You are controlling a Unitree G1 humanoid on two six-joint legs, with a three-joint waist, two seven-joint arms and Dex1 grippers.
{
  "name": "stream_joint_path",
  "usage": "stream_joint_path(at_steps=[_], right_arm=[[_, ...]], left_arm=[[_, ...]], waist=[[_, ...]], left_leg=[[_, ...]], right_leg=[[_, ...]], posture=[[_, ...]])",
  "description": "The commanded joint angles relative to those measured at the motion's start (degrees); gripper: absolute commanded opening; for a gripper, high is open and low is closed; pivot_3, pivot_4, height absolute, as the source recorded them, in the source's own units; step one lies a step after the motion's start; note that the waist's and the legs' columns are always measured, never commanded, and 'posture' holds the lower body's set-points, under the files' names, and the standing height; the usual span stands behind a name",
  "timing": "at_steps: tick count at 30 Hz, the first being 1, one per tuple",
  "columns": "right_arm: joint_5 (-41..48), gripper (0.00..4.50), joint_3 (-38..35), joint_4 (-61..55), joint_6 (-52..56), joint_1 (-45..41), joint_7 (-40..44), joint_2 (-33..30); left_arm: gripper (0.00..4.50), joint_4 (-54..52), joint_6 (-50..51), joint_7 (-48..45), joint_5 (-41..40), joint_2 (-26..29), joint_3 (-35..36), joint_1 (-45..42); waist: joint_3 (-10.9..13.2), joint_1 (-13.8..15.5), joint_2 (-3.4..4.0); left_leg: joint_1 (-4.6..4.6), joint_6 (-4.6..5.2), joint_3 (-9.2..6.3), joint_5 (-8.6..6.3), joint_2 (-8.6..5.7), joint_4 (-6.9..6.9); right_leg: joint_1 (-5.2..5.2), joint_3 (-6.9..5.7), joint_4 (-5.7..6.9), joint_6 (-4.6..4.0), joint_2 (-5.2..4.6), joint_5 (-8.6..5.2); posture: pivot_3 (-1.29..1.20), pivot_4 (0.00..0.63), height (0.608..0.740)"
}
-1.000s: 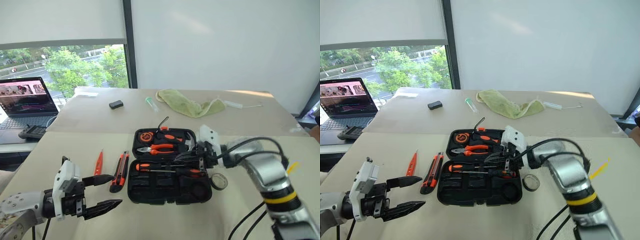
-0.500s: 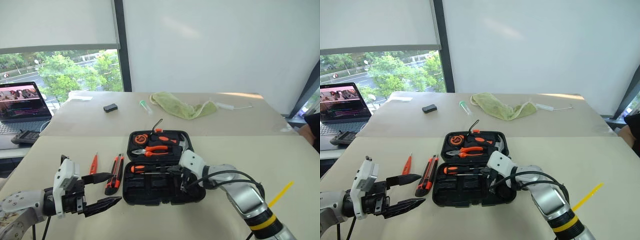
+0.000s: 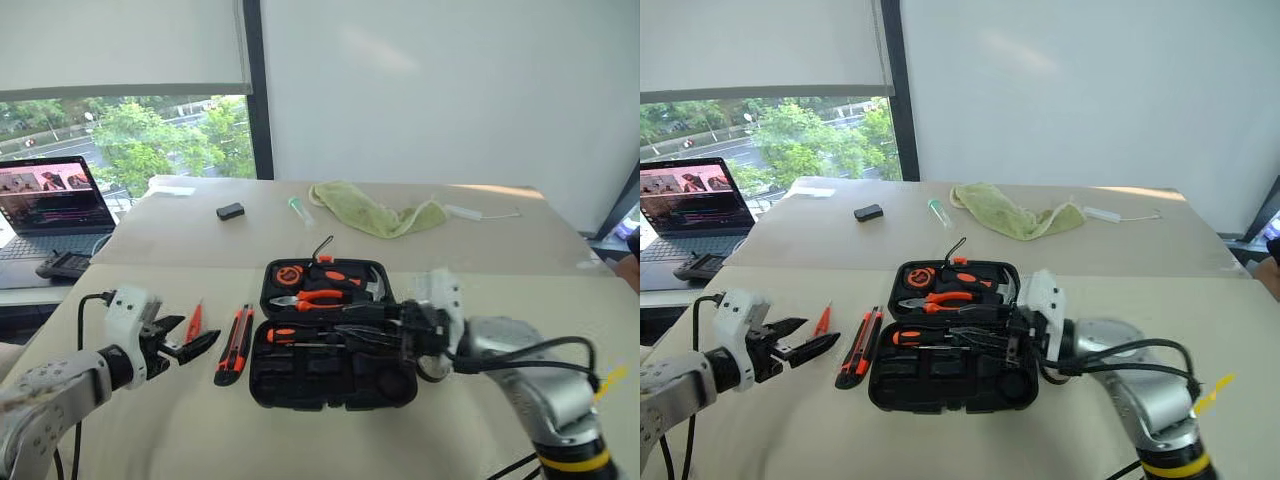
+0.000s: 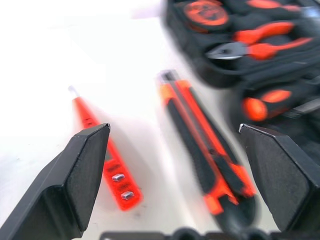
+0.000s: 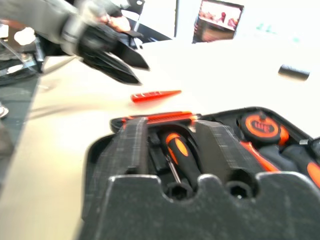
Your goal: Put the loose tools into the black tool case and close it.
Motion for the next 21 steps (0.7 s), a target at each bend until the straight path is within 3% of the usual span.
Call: stream_joint_path(at_steps=[1, 4, 12, 21], right_arm=[[4.75, 3.53, -5.84, -4.86, 1.90, 1.23, 0.46, -4.59], [6.48, 4.42, -8.84, -6.46, 2.10, 2.49, 0.78, -8.26], [9.22, 4.42, -13.16, -9.69, 1.45, 8.28, -0.52, -12.46], [11.34, 4.42, -15.77, -12.10, 1.46, 11.73, -2.77, -14.21]], left_arm=[[4.48, -1.90, 6.85, 5.38, -0.68, -0.55, -3.58, -5.98], [4.48, 0.14, 12.54, 11.16, 0.96, -3.21, -4.79, -10.89], [4.48, 0.14, 21.01, 15.05, 2.52, -8.16, -8.75, -17.35], [4.48, 3.61, 19.23, 22.74, 13.77, -11.60, -8.54, -18.50]], waist=[[0.02, 0.20, 0.01], [0.03, 0.27, -0.01], [0.08, 0.24, -0.16], [0.11, 0.28, -0.21]], left_leg=[[-0.01, 0.00, 0.01, 0.00, 0.00, 0.01], [-0.01, 0.04, 0.01, 0.00, -0.07, 0.05], [-0.06, 0.06, 0.00, 0.03, -0.09, 0.02], [-0.10, 0.06, -0.03, 0.04, -0.09, 0.06]], right_leg=[[0.01, 0.01, -0.06, 0.00, -0.09, 0.00], [0.09, -0.01, -0.08, 0.01, -0.12, 0.01], [0.06, 0.01, -0.13, 0.03, -0.10, 0.02], [0.08, 0.08, -0.16, 0.05, -0.17, 0.04]], posture=[[0.00, 0.150, 0.740], [0.00, 0.150, 0.740], [0.00, 0.150, 0.740], [0.00, 0.150, 0.740]])
